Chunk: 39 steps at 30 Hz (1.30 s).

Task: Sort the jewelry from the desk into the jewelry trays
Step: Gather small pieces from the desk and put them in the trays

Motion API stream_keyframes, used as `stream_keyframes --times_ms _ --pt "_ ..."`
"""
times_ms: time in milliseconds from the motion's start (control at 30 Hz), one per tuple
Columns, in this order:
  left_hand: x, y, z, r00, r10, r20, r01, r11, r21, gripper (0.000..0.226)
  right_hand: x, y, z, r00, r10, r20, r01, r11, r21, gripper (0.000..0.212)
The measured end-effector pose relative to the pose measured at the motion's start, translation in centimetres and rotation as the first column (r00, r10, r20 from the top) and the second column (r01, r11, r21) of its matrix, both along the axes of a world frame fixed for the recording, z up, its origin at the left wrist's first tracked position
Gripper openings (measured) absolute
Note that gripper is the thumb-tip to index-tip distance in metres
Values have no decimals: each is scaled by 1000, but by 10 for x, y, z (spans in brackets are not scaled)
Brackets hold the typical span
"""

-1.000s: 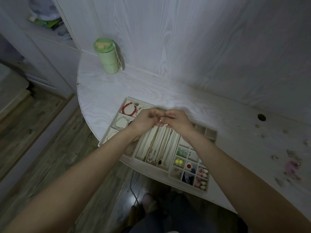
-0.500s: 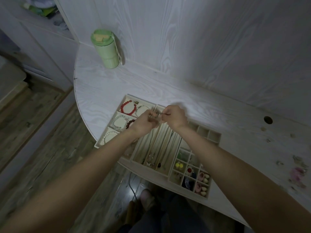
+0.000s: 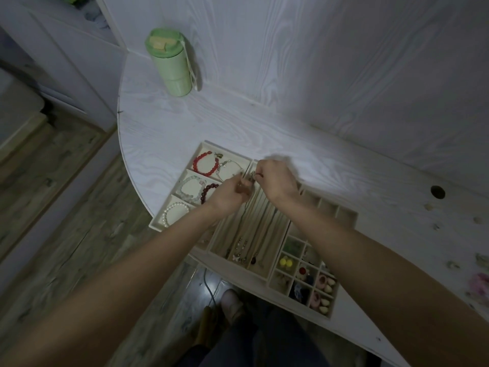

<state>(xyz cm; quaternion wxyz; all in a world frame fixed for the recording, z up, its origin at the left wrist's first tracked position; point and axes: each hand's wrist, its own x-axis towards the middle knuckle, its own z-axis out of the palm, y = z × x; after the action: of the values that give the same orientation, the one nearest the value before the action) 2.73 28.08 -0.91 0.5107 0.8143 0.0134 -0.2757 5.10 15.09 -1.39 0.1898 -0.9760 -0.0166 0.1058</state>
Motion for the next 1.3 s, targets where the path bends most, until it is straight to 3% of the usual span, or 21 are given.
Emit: stream_keyframes --times_ms 167,300,467,667,900,1100,1167,1233,1300 --pt "0 4 -2 998 -54 32 52 996 66 16 6 1 2 1000 -2 29 5 995 -105 11" --pt "1 -1 1 990 -141 28 136 980 143 29 9 -3 5 1000 10 19 -7 989 -150 9" --pt "1 -10 1 990 -134 -43 138 984 111 39 9 -3 7 1000 16 11 -14 987 -158 11" --pt "5 -11 -2 992 -98 -73 104 991 80 44 7 -4 5 1000 -24 6 24 997 -73 10" --pt "6 -10 6 994 -61 -92 62 998 15 35 12 -3 1 995 -89 -53 92 994 57 30" --pt "-3 -2 17 995 6 -103 -15 996 -85 27 4 2 0 997 -6 -76 9 999 39 13" --pt "-5 4 18 998 13 -60 -16 998 -58 21 -1 4 3 992 12 -129 -5 998 55 17" --pt "-7 11 17 1000 28 -10 -28 999 -35 21 -7 2 6 995 5 -101 4 996 85 32" --pt "-11 18 18 999 17 51 -19 999 37 22 -16 1 7 998 5 -63 0 996 85 30"
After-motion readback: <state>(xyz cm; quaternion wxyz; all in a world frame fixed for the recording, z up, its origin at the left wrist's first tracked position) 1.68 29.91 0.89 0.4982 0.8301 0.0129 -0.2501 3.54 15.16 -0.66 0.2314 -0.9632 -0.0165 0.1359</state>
